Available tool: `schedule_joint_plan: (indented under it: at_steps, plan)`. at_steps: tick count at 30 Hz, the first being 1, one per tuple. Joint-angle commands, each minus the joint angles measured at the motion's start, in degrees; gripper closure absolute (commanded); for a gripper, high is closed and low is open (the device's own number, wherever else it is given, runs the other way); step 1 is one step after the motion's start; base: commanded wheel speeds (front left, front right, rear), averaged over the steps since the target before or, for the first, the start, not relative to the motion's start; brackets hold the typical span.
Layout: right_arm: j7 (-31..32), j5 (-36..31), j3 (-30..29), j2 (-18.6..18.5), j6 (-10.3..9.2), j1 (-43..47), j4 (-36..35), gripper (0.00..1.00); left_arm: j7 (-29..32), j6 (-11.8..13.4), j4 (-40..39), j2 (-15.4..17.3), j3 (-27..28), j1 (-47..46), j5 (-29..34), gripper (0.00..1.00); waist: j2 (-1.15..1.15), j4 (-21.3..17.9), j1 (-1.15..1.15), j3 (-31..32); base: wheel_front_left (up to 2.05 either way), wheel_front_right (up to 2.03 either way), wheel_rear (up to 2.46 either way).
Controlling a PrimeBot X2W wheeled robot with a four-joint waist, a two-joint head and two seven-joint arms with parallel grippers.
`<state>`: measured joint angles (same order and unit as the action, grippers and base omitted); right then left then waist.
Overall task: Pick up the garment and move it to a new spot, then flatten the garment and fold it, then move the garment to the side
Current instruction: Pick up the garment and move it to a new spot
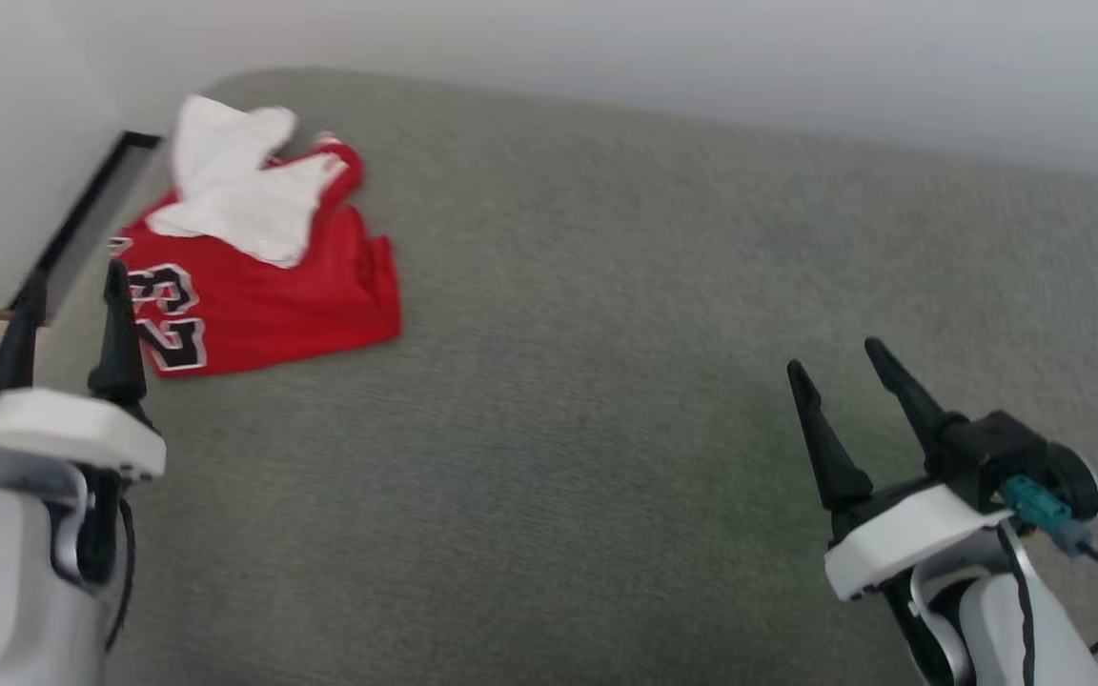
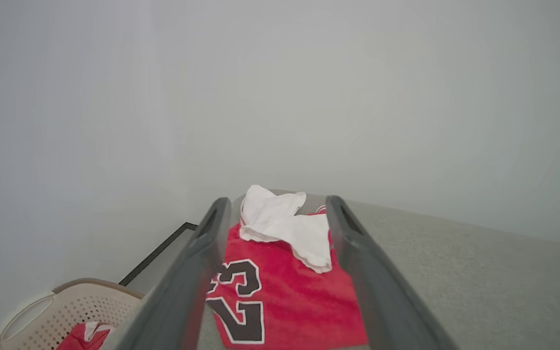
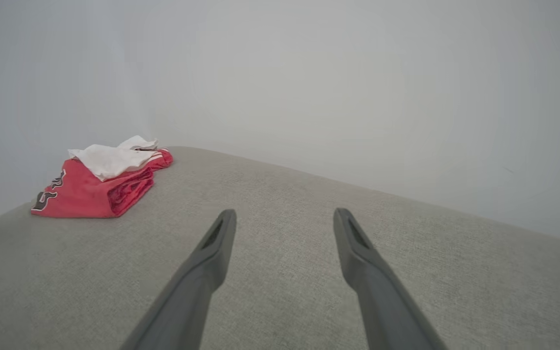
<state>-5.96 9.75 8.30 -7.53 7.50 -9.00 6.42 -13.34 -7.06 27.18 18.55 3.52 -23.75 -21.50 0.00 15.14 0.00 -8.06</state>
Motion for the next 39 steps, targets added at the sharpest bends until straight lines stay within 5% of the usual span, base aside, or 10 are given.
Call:
schedule_joint_plan:
  at_steps: [1,11,19,31,38,39]
  plan:
    - [0.35,-0.56,-0.07,-0.03,-0.02,-1.01,-0.37,0.0,-0.21,-0.1,0.88,0.61,-0.35,-1.62,-0.45,0.0,0.0,-3.19,0.0,-3.59,0.0,0.0,0.0]
    - [1.13,-2.43,-0.48,0.78,-0.02,-5.16,-3.37,0.0,2.02,-0.38,15.7,7.13,-5.4,-14.71,-6.65,0.0,0.0,-9.18,0.0,-12.82,0.0,0.0,0.0]
    - [1.76,-3.52,-0.8,1.41,-0.02,-7.38,-4.78,0.0,14.09,-0.4,31.85,10.61,-9.3,-24.33,-13.57,0.0,0.0,-11.53,0.0,-18.28,0.0,0.0,0.0]
    - [3.41,-3.76,-0.04,1.04,-0.02,-7.55,-6.67,0.0,34.33,1.19,46.93,8.79,-11.11,-27.43,-16.87,0.0,0.0,-13.39,0.0,-20.28,0.0,0.0,0.0]
    - [3.85,-4.09,-0.45,1.36,-0.02,-6.83,-7.11,0.0,36.49,2.35,48.34,7.17,-11.63,-25.26,-17.16,0.0,0.0,-13.34,0.0,-19.83,0.0,0.0,0.0]
    - [3.92,-4.07,-0.54,1.37,-0.02,-6.67,-7.0,0.0,36.1,2.2,48.35,7.14,-11.74,-25.02,-17.09,0.63,0.0,-13.22,0.0,-19.54,0.0,0.0,0.0]
